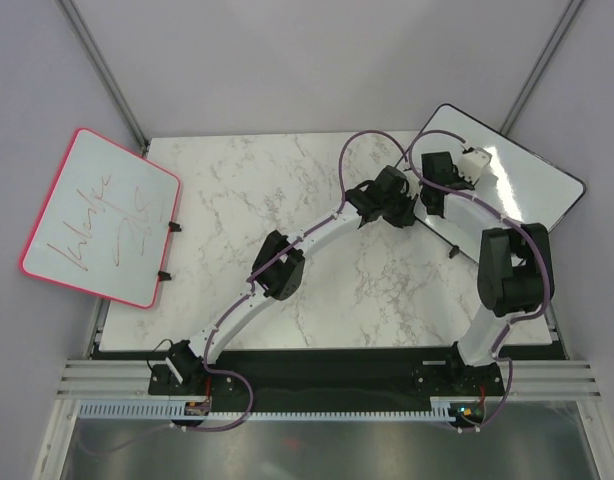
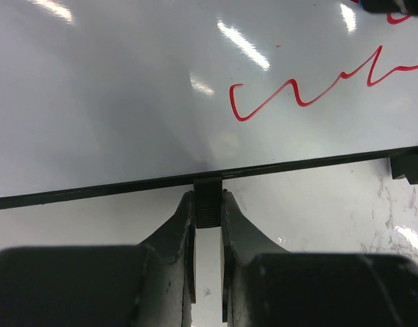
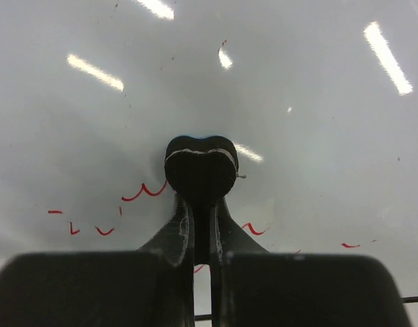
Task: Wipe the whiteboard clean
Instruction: Erase the whiteboard at the whiteboard stand, then place the whiteboard eraser at the center of the board.
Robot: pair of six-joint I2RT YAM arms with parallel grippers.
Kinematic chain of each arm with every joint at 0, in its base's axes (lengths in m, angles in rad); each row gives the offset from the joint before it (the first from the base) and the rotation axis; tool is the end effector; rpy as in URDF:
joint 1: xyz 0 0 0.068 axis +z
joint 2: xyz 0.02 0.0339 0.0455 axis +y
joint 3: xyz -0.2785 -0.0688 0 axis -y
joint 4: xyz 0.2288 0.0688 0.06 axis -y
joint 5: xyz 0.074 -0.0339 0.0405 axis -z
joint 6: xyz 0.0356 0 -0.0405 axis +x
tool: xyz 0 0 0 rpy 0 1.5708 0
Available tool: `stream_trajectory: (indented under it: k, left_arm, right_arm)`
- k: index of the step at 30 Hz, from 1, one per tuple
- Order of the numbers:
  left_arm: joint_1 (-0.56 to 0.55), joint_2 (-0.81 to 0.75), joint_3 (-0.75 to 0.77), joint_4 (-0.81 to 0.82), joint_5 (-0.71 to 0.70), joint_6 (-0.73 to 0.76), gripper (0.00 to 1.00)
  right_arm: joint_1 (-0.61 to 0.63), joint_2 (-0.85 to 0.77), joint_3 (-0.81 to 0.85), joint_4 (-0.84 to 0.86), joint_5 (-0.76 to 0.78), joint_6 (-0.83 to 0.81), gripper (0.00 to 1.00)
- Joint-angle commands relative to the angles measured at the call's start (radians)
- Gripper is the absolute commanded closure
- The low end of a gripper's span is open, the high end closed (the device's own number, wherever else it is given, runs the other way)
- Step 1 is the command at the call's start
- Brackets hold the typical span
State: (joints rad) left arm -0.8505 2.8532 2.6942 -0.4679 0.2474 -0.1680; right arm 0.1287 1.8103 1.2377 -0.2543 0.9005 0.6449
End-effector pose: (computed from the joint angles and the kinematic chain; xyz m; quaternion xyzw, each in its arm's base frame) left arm 0.3960 -0.4645 0.1521 0.3487 0.8141 -0.3159 0.3403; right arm 0.3764 0.0206 0.2398 0.3670 0.7706 -0.2520 0.4560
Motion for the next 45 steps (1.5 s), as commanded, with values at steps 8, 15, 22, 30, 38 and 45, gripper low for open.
stream_trajectory:
  k: [8,15,22,30,38,45]
  left_arm:
    - [-0.015,0.026,0.029,-0.078,0.090,-0.019,0.98]
    - [-0.015,0.025,0.026,-0.075,0.084,-0.018,0.98]
    - [-0.021,0.021,0.021,-0.077,0.075,-0.008,0.98]
    - [-0.021,0.021,0.023,-0.078,0.072,-0.005,0.98]
    - [-0.024,0.023,0.024,-0.080,0.072,-0.002,0.98]
    - [-0.025,0.021,0.023,-0.080,0.069,0.002,0.98]
  right_arm:
    - [0.032,-0.492,-0.208,-0.205,-0.621,-0.301,1.00]
    - [0.172,-0.753,-0.351,-0.361,-1.179,-0.304,1.00]
    - [0.570,-0.740,-0.529,-0.349,-1.126,-0.196,1.00]
    - [0.743,-0.681,-0.647,-0.214,-0.916,-0.071,0.88]
    - [0.753,-0.709,-0.685,-0.220,-0.790,-0.057,0.58]
    - [0.753,-0.746,-0.679,-0.253,-0.762,-0.070,0.31]
